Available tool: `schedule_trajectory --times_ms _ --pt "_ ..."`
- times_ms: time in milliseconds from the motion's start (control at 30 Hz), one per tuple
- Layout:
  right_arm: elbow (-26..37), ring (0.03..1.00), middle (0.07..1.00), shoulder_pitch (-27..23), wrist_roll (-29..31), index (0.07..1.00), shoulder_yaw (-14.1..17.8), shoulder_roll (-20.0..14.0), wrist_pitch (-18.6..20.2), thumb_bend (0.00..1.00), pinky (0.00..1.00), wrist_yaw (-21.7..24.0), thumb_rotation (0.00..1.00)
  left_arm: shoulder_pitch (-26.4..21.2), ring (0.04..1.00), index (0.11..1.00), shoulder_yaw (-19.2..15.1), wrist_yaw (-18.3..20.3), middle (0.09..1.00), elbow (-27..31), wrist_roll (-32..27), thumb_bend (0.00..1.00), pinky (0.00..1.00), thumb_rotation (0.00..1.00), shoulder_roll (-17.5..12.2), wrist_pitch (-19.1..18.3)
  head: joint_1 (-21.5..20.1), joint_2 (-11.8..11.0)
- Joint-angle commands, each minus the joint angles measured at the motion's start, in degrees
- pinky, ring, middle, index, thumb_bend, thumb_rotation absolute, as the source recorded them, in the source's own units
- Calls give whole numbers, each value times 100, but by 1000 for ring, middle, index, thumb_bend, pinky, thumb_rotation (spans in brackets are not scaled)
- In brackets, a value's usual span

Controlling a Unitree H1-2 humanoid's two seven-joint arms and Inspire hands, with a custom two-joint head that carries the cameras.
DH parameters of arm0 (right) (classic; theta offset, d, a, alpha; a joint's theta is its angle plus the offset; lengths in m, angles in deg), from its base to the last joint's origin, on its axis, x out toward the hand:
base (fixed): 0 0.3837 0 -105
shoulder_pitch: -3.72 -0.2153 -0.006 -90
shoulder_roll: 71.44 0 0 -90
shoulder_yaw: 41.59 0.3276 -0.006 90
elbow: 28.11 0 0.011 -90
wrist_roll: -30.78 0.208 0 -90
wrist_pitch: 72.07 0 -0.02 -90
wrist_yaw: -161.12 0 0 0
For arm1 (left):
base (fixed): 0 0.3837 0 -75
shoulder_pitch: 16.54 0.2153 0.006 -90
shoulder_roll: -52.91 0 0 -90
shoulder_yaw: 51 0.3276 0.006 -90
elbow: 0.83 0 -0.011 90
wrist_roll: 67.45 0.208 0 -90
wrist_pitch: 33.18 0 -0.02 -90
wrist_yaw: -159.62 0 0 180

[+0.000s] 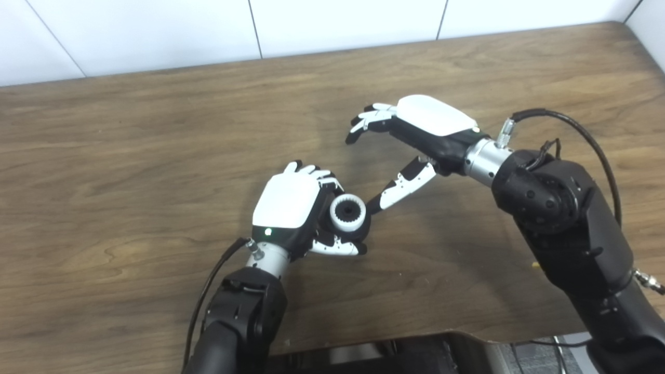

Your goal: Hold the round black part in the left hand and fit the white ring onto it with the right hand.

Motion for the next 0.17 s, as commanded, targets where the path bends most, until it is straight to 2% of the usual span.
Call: schedule_trajectory --times_ms 0,133 --pt "171 947 888 -159 -13 788 93 -34 -19 964 865 -121 511 12 899 930 -36 310 867 -44 181 1000 976 293 -75 -97 -5 6" --pt "125 943 884 -119 30 798 121 -23 -60 966 860 -196 520 -4 901 957 -58 446 880 -16 220 1000 979 313 -66 -103 -6 5"
